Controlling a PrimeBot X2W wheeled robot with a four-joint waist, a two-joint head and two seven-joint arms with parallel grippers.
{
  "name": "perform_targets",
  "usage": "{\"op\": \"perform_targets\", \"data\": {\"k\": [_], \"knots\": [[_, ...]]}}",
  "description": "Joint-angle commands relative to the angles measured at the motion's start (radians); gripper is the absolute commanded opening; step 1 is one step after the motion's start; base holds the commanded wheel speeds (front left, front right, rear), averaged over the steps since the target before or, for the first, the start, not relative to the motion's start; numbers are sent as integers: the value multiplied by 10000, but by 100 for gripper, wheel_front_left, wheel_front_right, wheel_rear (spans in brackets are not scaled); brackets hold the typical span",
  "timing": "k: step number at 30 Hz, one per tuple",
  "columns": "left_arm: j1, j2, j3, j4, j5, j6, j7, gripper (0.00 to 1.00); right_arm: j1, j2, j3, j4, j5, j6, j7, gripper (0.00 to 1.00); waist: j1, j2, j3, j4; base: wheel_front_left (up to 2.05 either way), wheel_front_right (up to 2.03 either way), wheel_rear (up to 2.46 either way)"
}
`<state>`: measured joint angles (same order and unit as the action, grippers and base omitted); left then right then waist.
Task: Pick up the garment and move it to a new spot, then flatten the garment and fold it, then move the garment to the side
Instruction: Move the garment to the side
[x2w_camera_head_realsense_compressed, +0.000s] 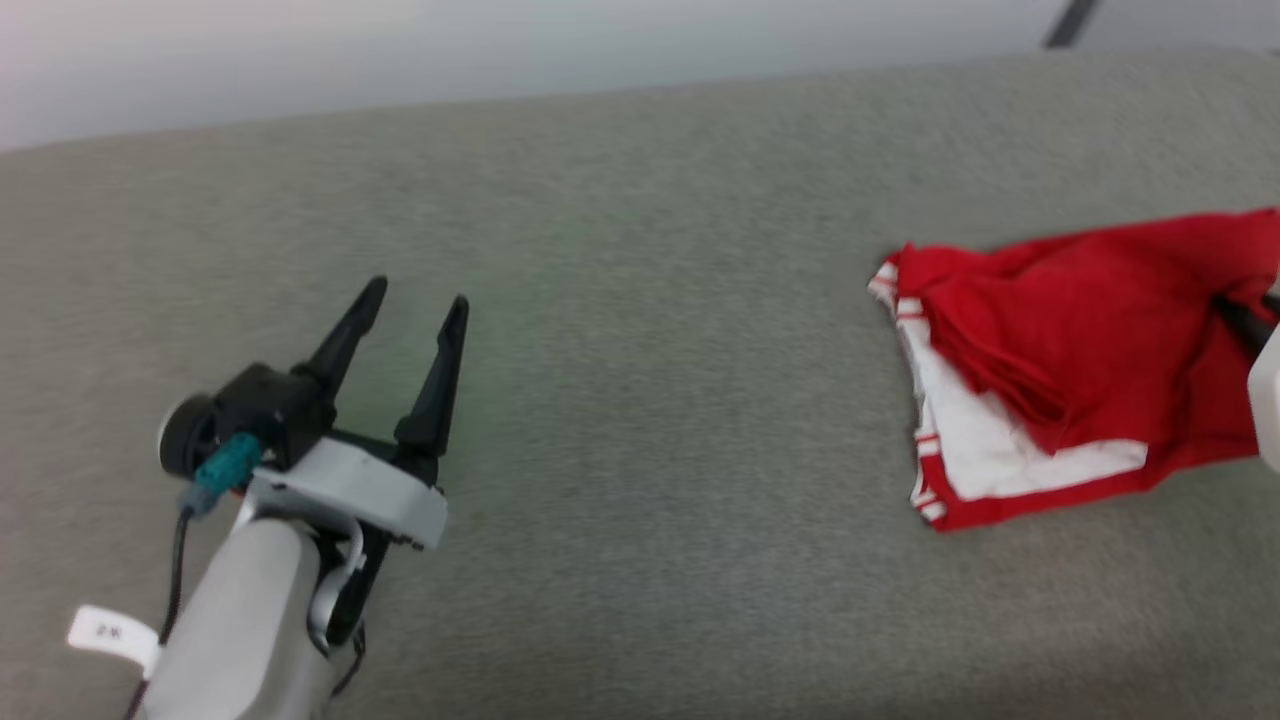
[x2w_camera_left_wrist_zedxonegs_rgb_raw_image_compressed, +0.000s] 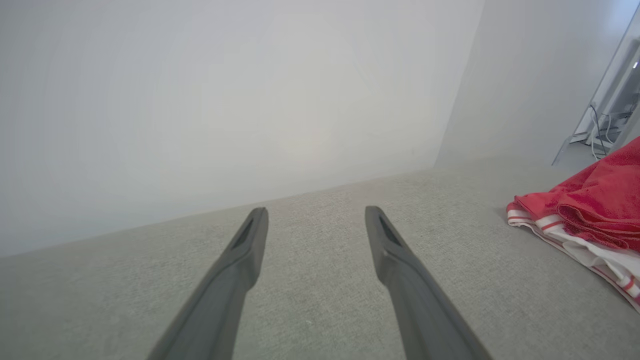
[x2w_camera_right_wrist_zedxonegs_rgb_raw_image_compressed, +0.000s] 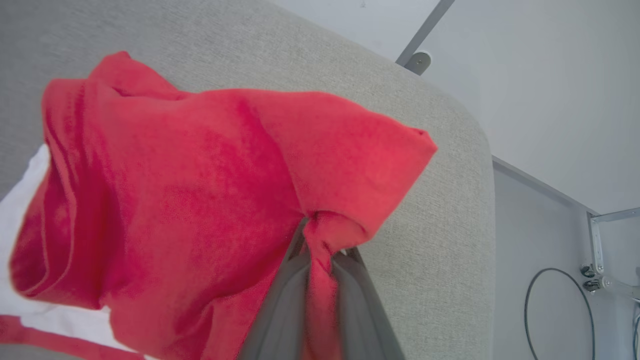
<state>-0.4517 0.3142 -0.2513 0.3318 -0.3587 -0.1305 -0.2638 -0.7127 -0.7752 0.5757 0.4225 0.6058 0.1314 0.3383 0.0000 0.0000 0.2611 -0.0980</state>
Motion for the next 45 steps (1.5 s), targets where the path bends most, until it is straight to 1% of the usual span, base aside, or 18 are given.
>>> {"op": "perform_targets", "data": {"k": [1, 4, 11, 17, 23, 29, 31, 34, 38, 39, 44, 45], "knots": [[-112, 47, -19, 10, -40, 1, 3, 100, -126, 16, 51, 9, -30, -15, -64, 0, 0, 0, 689, -776, 0, 0, 0], [-537, 194, -367, 84, -127, 0, 1, 100, -588, -298, 396, 300, -137, -15, -521, 0, 0, 0, 968, -1109, 0, 0, 0], [-1369, 579, -1072, 290, -357, 0, 4, 100, -1642, -656, 1184, 1296, -518, -15, -1783, 0, 0, 0, 1584, -1694, 0, 0, 0], [-1810, 739, -1503, 416, -454, 0, 4, 100, -2390, -643, 1532, 2509, -882, -15, -2618, 0, 0, 0, 2056, -1893, 0, 0, 0], [-2130, 856, -1889, 529, -580, 0, 4, 100, -2978, -307, 1563, 3952, -1590, -15, -3513, 0, 0, 0, 2428, -1744, 0, 0, 0], [-2356, 974, -2077, 708, -689, 10, 8, 100, -3461, 274, 1495, 5467, -2824, -15, -4279, 0, 0, 0, 2701, -1483, 0, 0, 0], [-2418, 997, -2123, 723, -705, 12, 10, 100, -3664, 380, 1396, 5966, -3297, -15, -4579, 0, 0, 0, 2780, -1372, 0, 0, 0], [-2434, 1096, -2108, 782, -768, 15, 16, 100, -3752, 848, 1209, 6656, -3642, -15, -4689, 0, 0, 0, 2848, -1302, 0, 0, 0], [-2402, 1122, -2137, 816, -785, 16, 19, 100, -3959, 1186, 924, 7350, -3910, -15, -4807, 0, 0, 0, 2904, -1224, 0, 0, 0], [-2397, 1113, -2151, 826, -777, 16, 19, 100, -3964, 1270, 900, 7495, -3975, -15, -4845, 5, 0, 0, 2904, -1204, 0, 0, 0], [-2307, 1029, -2159, 857, -794, 16, 34, 100, -4171, 1482, 497, 8016, -4132, -15, -5092, 55, 0, 0, 2762, -1132, 0, 0, 0], [-2272, 1018, -2149, 851, -806, 15, 31, 100, -4204, 1502, 446, 8093, -4183, -15, -5120, 80, 0, 0, 2697, -1125, 0, 0, 0]]}}
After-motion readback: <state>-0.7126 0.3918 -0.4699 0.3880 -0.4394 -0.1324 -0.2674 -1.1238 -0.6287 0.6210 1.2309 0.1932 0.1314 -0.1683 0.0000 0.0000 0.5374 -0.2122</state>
